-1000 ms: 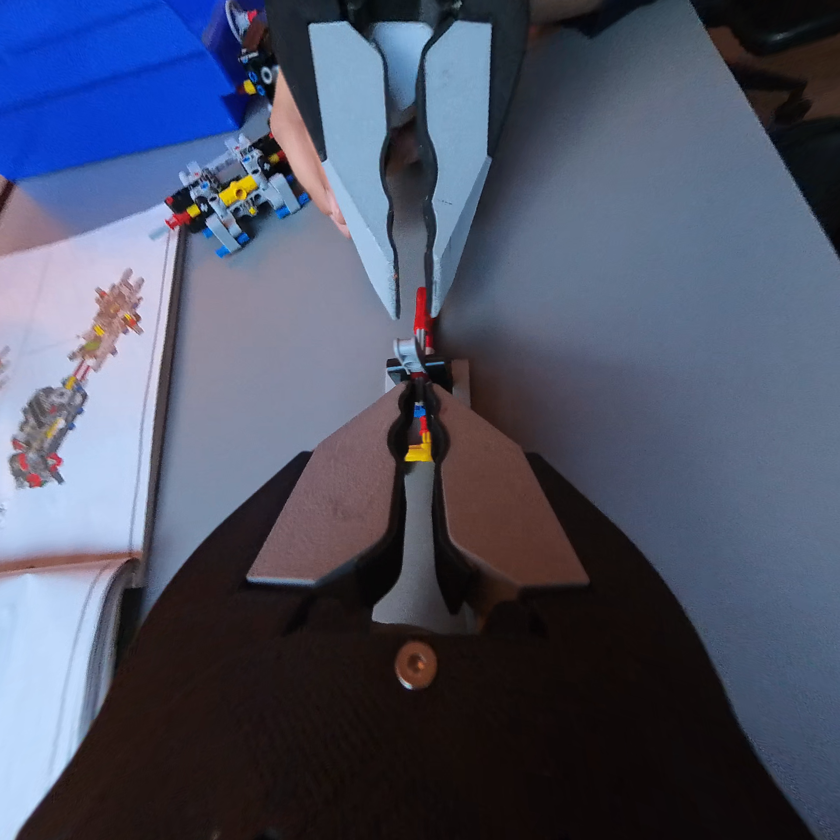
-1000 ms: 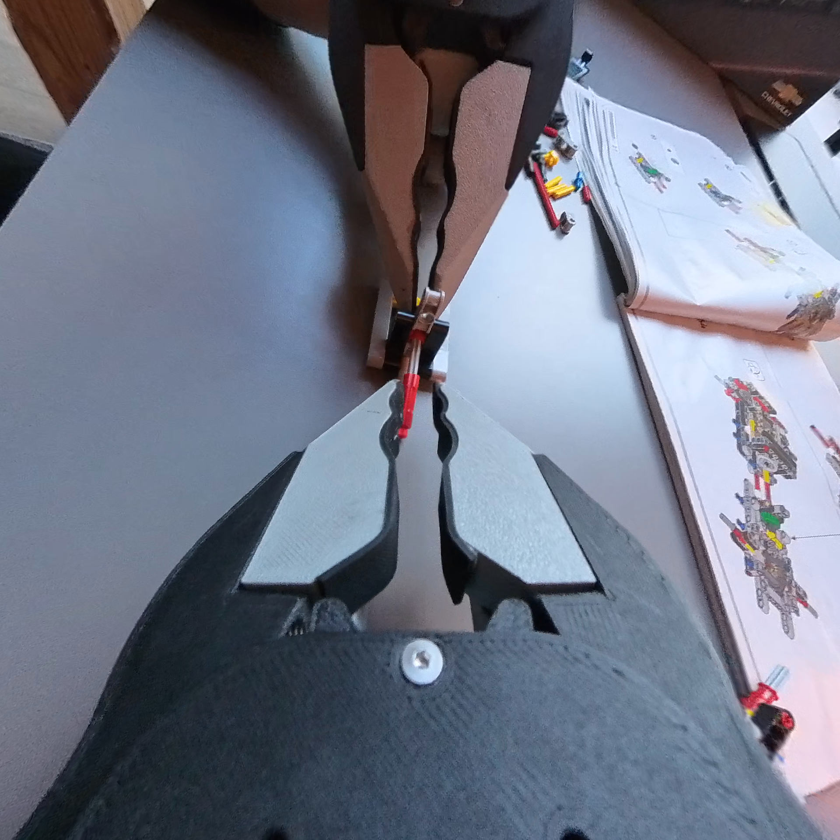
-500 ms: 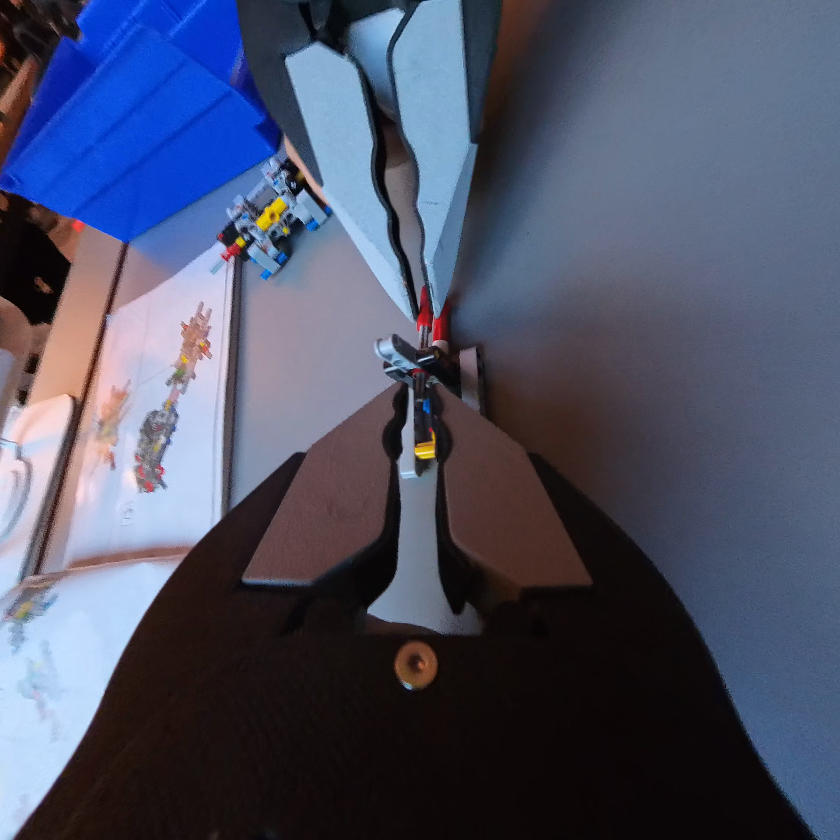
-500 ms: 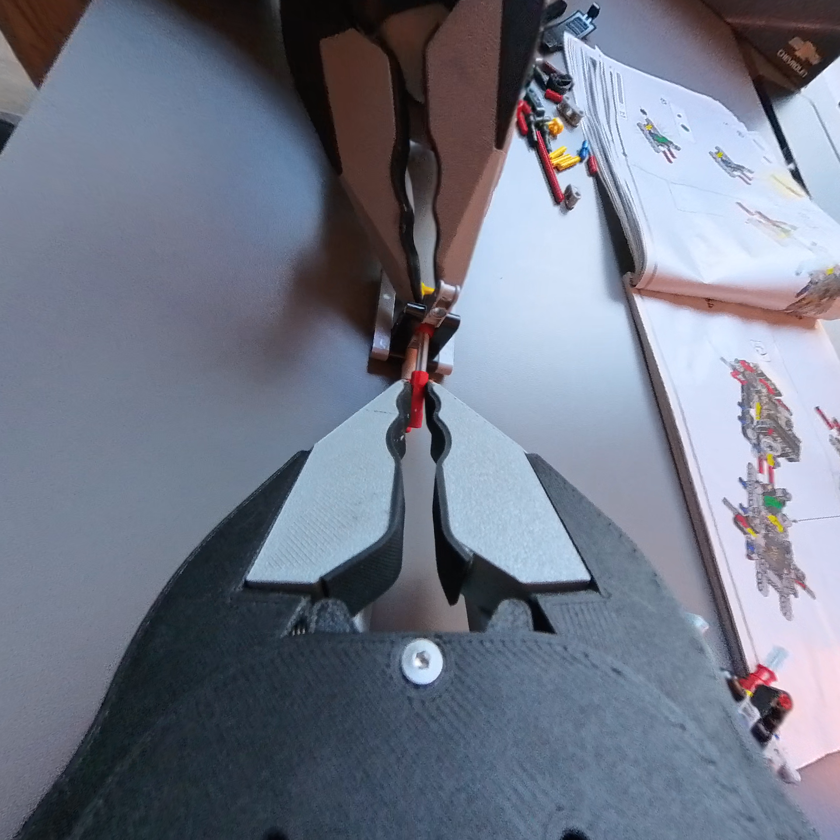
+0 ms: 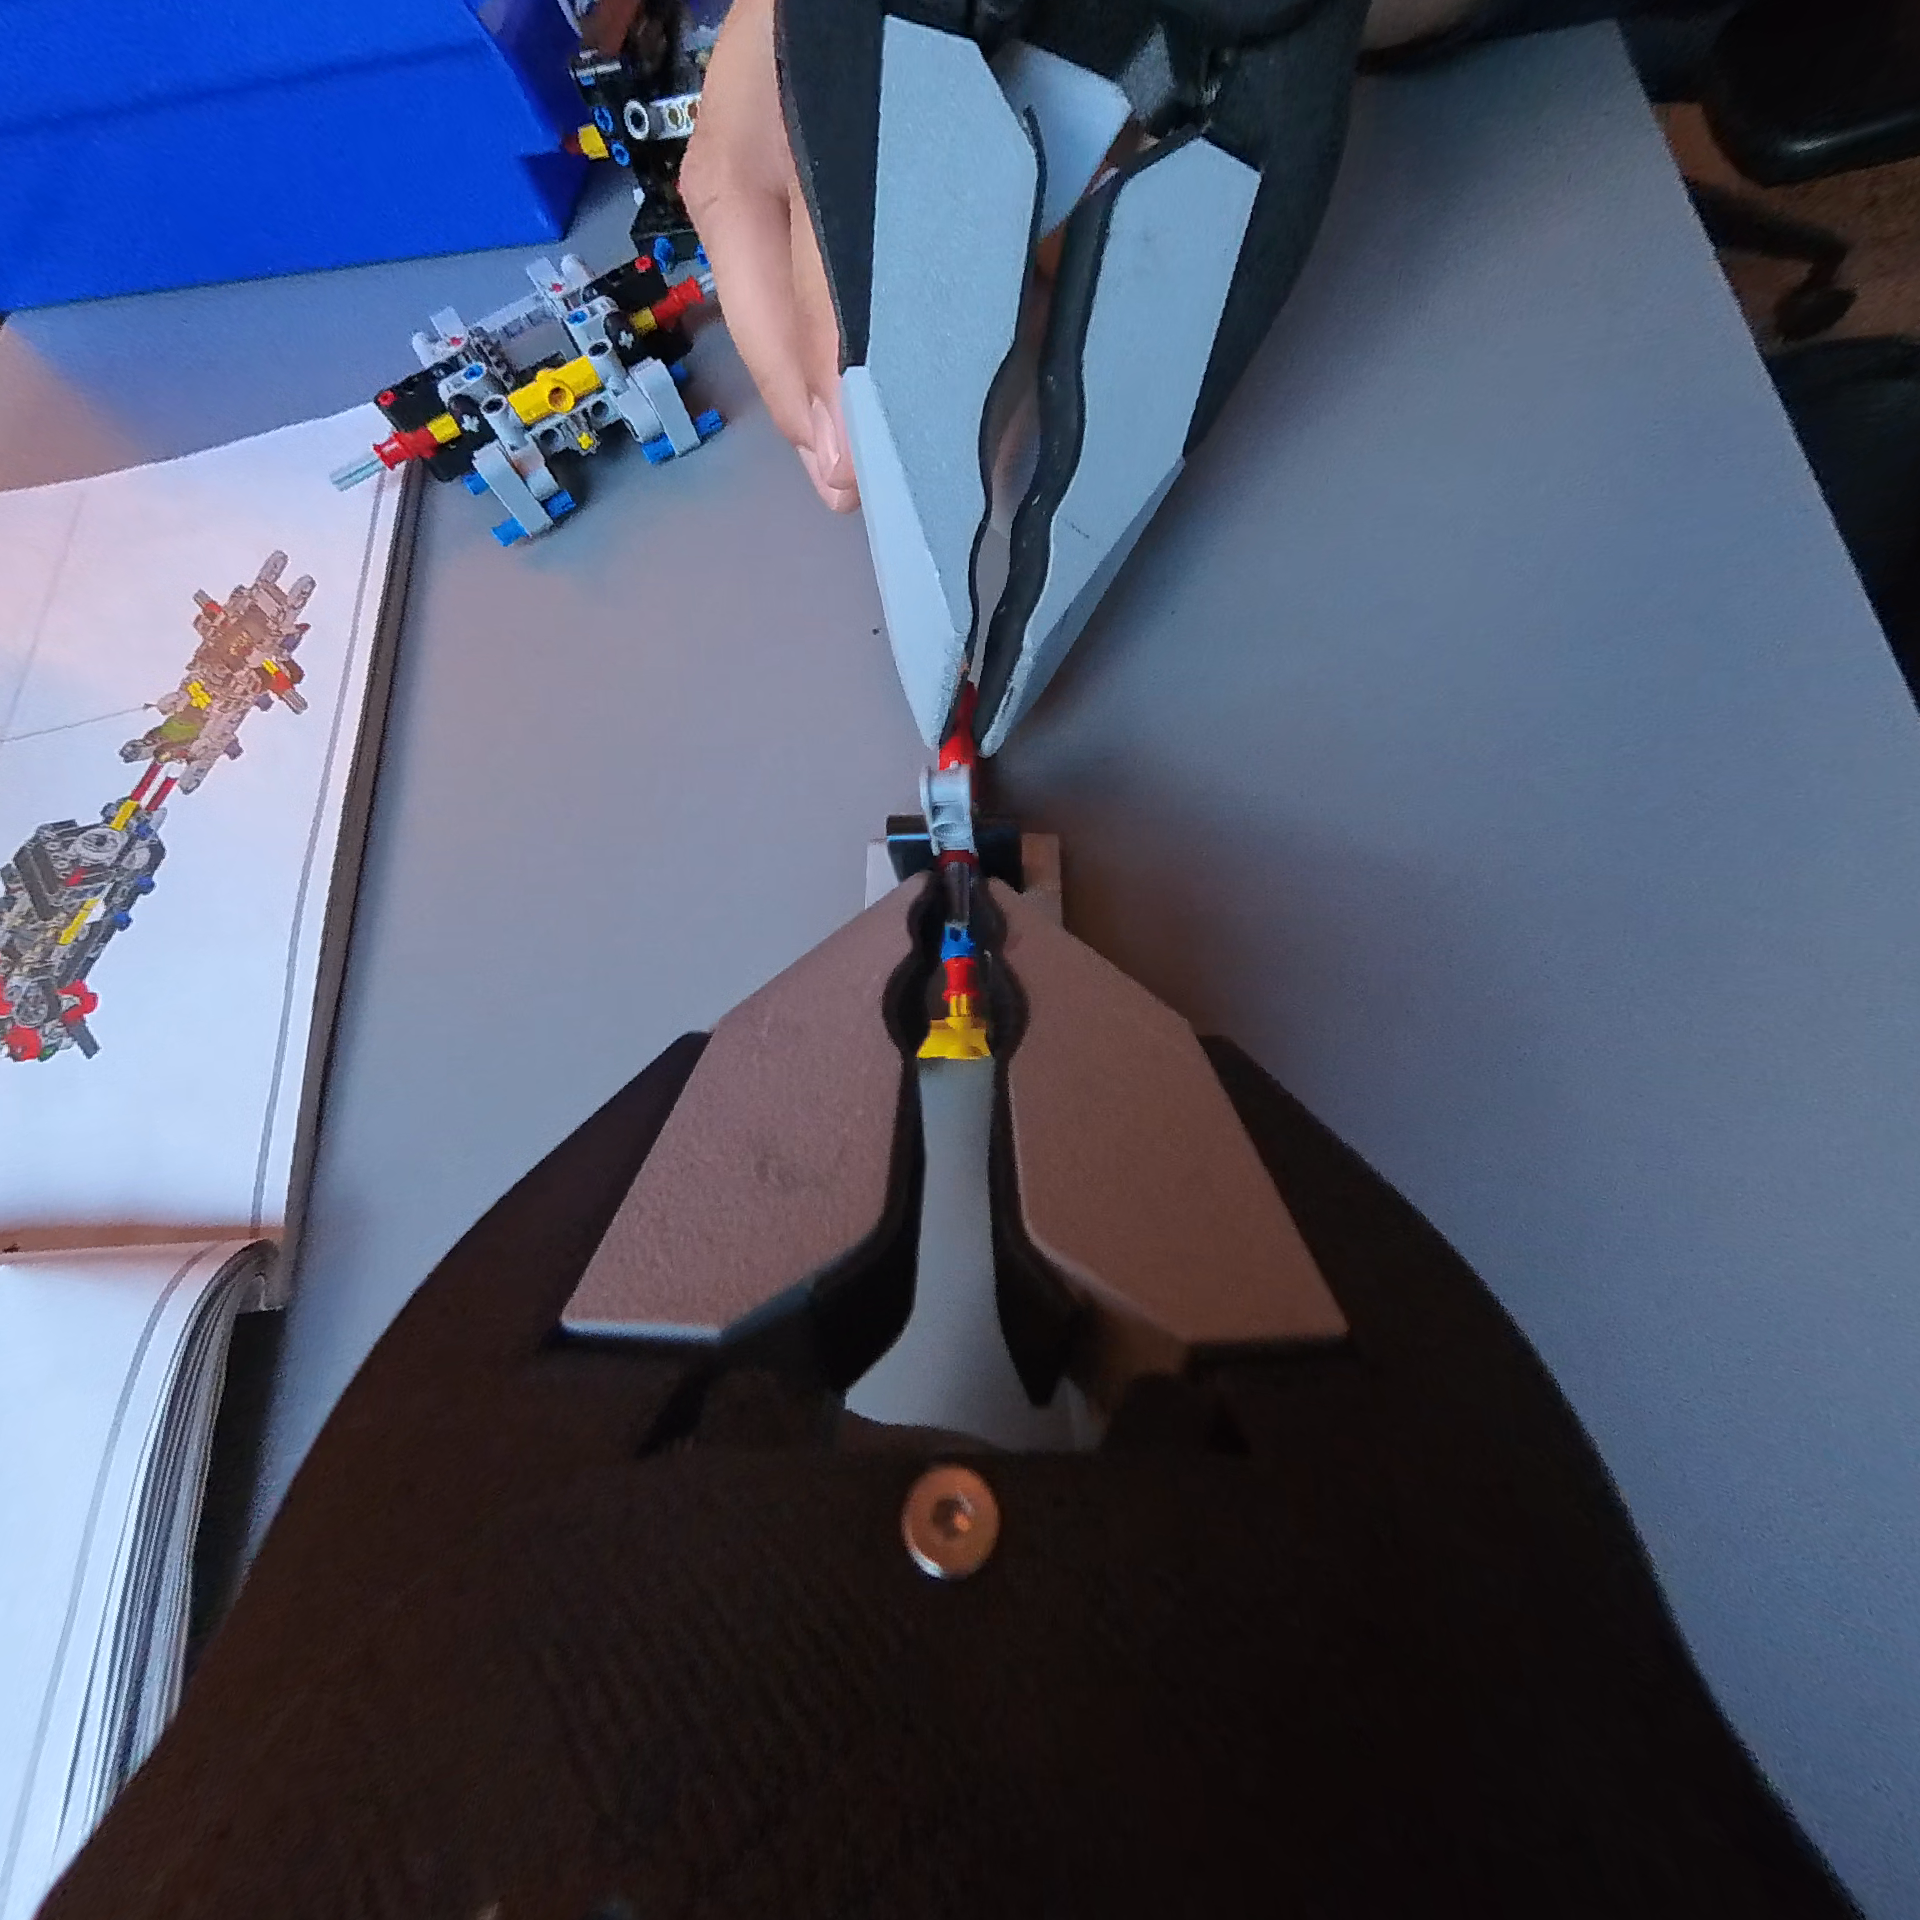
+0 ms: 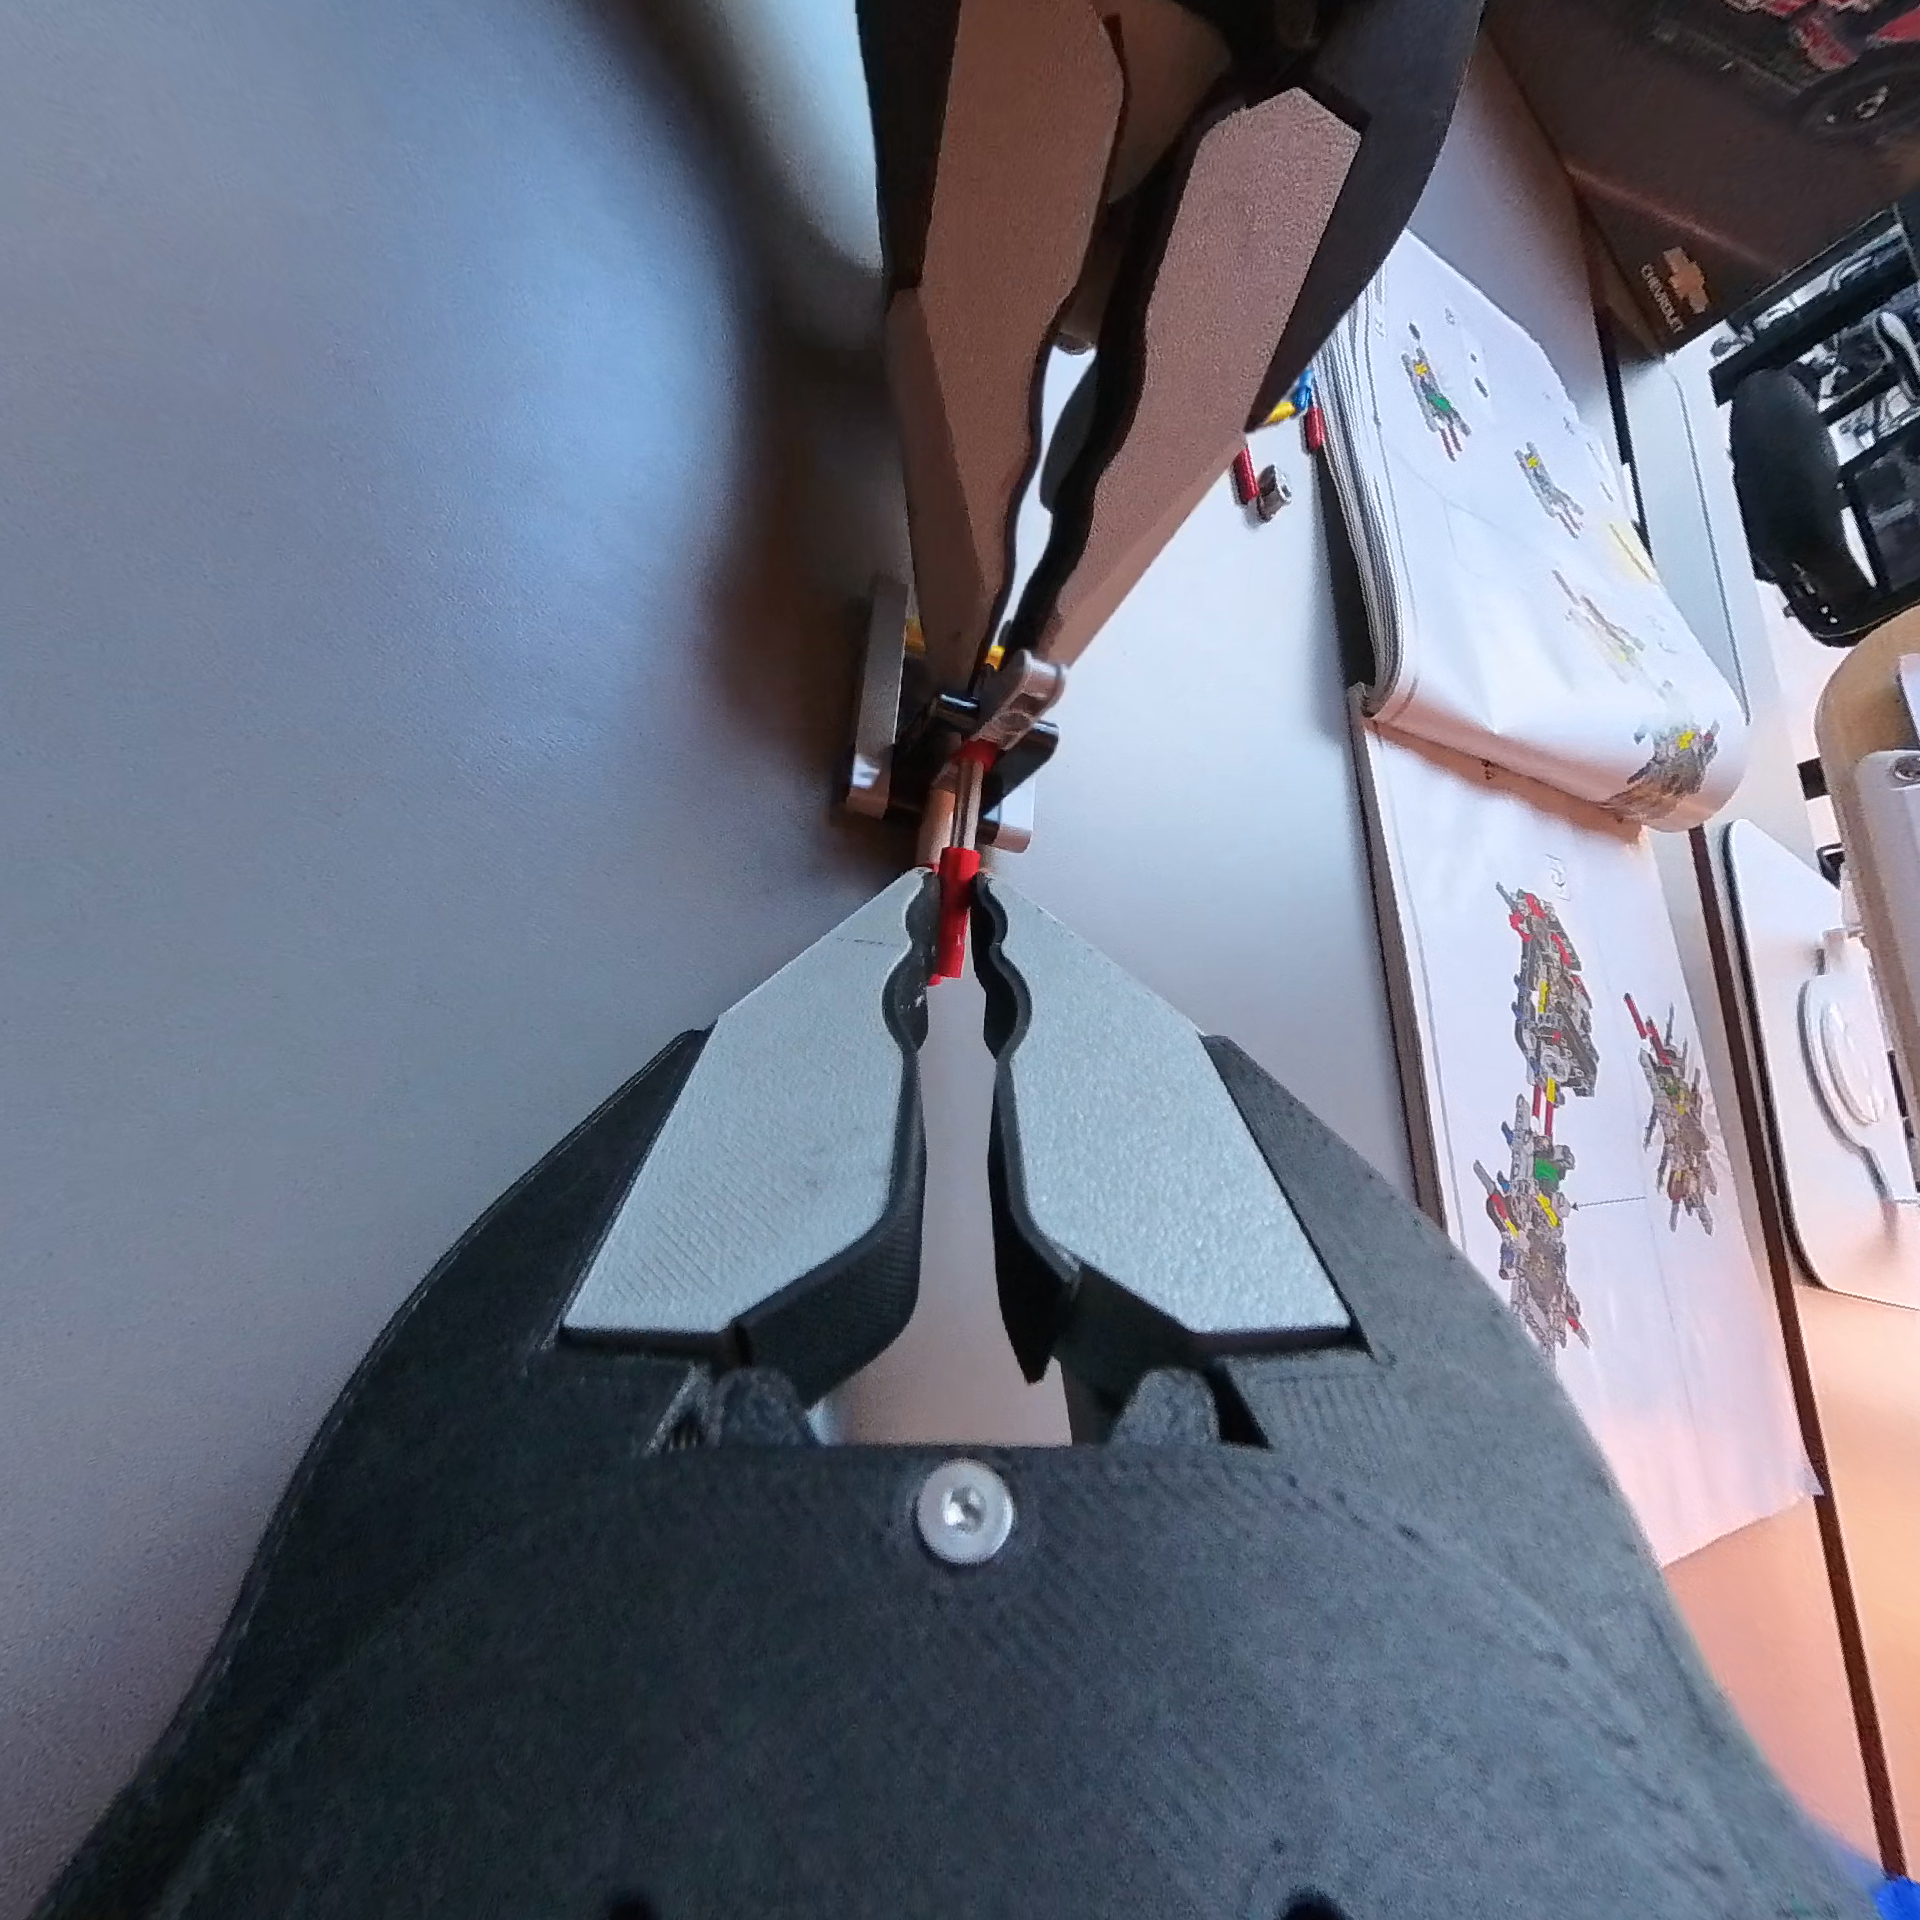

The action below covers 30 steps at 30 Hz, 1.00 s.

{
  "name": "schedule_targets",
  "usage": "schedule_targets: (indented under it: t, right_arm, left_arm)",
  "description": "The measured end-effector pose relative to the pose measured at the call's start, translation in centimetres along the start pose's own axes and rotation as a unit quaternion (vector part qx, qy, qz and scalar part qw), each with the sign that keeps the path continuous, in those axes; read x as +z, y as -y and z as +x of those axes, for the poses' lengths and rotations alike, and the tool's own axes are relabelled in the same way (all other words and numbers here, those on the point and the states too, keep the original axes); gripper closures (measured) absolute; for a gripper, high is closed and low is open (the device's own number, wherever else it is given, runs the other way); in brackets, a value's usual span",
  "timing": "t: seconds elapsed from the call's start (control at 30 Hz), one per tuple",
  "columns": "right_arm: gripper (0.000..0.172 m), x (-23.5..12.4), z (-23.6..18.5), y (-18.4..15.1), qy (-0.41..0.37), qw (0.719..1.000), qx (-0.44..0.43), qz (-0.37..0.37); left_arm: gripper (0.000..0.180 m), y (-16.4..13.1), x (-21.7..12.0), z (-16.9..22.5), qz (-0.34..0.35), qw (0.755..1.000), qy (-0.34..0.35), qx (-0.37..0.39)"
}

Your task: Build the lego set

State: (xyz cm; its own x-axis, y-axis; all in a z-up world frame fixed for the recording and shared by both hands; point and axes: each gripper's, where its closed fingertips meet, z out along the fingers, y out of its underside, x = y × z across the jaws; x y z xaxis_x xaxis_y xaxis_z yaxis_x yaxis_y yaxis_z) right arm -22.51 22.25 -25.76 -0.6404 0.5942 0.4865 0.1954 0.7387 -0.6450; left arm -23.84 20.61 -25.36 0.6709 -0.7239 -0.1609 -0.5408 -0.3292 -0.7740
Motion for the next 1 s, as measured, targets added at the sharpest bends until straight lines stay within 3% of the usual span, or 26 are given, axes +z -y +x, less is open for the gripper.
schedule_targets:
  t: [0.17, 0.57, 0.77, 1.0]
  right_arm:
    - [0.169, -0.03, -0.03, 0.15, 0.002, 1.0, 0.008, 0.006]
    - [0.17, -0.6, 0.34, 0.58, 0.049, 0.991, 0.112, 0.061]
    - [0.162, -0.77, -0.44, 0.44, 0.07, 0.989, 0.116, 0.055]
    - [0.169, -0.29, -0.46, -0.03, 0.057, 0.992, 0.108, 0.032]
  left_arm:
    - [0.18, -0.14, -0.03, -0.07, -0.007, 1.0, 0.001, 0.008]
    - [0.18, 0.16, 0.3, 0.22, 0.014, 0.992, 0.038, 0.118]
    - [0.18, 0.12, 0.29, 0.14, 0.014, 0.992, 0.039, 0.117]
    - [0.18, 0.1, 0.29, 0.08, 0.013, 0.993, 0.038, 0.109]
